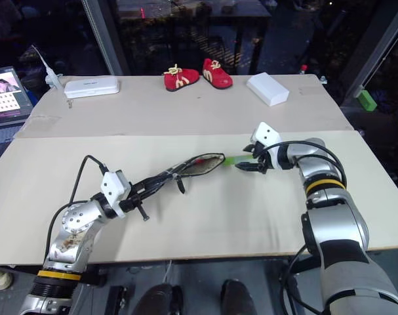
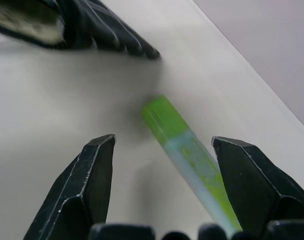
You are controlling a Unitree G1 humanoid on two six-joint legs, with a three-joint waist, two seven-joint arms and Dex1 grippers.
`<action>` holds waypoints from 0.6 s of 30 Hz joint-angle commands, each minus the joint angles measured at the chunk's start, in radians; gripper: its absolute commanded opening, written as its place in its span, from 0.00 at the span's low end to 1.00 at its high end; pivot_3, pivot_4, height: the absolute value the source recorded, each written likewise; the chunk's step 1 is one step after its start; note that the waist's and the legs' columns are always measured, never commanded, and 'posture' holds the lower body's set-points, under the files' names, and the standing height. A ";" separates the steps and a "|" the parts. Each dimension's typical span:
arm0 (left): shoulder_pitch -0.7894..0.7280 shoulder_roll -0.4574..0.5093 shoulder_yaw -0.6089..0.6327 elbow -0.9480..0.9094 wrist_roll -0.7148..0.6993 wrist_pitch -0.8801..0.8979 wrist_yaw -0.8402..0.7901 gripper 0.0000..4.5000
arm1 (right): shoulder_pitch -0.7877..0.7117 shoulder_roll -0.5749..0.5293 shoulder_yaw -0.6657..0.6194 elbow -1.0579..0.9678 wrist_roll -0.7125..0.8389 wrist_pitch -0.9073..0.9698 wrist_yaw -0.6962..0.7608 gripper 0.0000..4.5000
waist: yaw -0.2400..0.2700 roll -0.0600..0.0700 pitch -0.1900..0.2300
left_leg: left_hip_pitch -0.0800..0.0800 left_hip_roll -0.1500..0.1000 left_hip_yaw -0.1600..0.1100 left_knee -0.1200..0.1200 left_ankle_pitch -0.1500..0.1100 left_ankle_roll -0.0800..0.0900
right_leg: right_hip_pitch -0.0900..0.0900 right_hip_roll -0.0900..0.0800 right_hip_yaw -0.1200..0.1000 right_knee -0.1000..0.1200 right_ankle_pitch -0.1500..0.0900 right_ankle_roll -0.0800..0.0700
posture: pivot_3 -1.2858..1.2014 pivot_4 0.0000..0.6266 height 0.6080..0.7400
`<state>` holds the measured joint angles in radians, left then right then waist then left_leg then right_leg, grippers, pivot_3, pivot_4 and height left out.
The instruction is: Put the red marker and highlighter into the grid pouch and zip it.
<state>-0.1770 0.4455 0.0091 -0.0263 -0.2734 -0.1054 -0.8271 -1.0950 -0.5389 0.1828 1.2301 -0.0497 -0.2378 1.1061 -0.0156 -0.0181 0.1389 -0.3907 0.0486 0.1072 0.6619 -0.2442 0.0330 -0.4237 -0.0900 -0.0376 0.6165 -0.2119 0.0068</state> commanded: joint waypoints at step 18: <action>0.037 0.016 0.029 -0.083 -0.017 0.019 0.038 0.00 | -0.087 0.109 -0.041 0.110 -0.128 0.104 -0.227 0.77 | -0.003 0.001 0.000 | 0.000 0.000 0.001 -0.001 0.000 0.000 | -0.001 0.000 0.000 0.001 0.000 0.000 | 0.52 0.24 1.00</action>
<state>-0.1418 0.4586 0.0278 -0.0679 -0.2768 -0.0852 -0.7959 -1.1417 -0.4291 0.1543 1.3461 -0.1746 -0.1392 0.8740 -0.0188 -0.0175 0.1391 -0.3904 0.0489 0.1085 0.6610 -0.2441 0.0326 -0.4245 -0.0902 -0.0372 0.6178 -0.2120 0.0068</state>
